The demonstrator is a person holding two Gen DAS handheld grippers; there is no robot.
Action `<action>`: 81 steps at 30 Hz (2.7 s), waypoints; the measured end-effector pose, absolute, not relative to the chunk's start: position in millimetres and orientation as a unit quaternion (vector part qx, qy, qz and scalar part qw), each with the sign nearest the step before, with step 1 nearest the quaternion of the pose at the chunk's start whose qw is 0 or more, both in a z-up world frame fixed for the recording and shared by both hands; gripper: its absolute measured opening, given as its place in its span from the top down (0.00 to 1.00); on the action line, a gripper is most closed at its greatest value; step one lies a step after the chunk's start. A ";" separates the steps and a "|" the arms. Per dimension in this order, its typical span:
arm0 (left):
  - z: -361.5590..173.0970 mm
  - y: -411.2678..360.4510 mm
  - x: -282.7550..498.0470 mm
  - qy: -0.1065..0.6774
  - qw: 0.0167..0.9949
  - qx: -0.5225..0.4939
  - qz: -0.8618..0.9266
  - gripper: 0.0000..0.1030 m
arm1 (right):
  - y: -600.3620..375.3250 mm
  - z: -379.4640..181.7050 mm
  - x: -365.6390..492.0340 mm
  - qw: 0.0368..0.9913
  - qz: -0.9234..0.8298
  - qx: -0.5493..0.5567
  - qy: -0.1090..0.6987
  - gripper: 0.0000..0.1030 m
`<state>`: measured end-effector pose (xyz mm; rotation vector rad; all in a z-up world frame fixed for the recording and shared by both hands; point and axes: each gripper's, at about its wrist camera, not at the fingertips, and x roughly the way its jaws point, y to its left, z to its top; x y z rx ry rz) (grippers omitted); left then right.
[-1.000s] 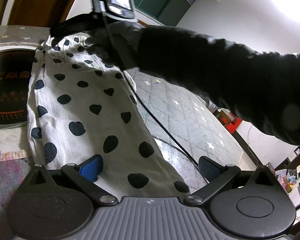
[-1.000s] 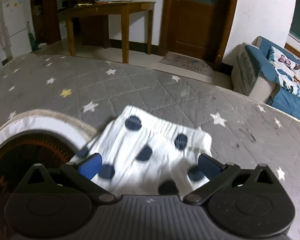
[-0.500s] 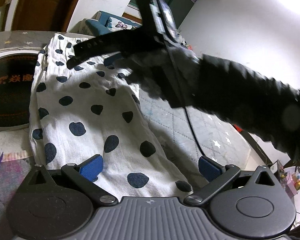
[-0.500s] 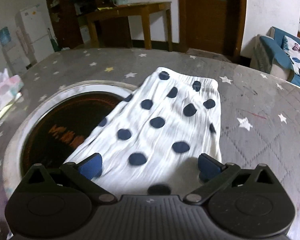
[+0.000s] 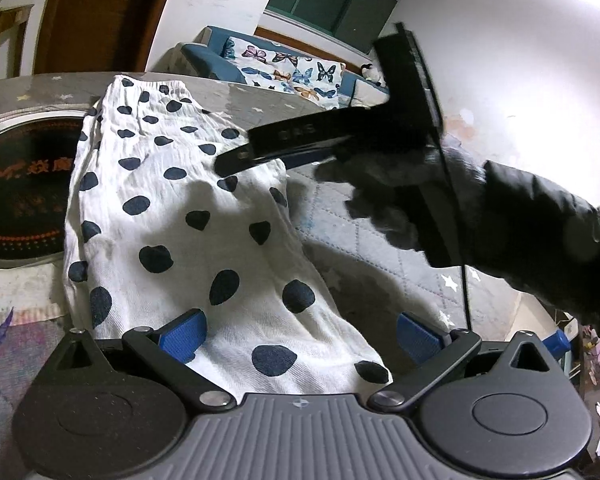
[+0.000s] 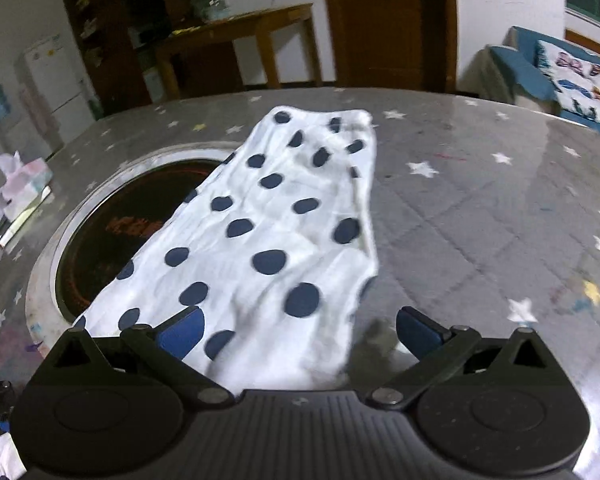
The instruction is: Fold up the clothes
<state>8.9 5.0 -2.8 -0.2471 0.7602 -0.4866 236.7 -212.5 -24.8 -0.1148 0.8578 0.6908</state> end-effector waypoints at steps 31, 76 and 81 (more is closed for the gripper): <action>-1.4 -8.7 8.1 0.375 0.900 -0.088 -0.203 0.00 | -268.6 -34.0 210.8 0.852 0.345 0.054 0.391 0.01; 16.9 48.8 -13.7 0.402 0.904 -0.127 -0.076 0.00 | -231.2 -49.7 188.9 0.875 0.343 -0.101 0.327 0.00; 15.0 40.5 -33.6 0.418 0.893 -0.140 -0.083 0.01 | -230.8 -50.1 188.8 0.875 0.342 -0.105 0.326 0.00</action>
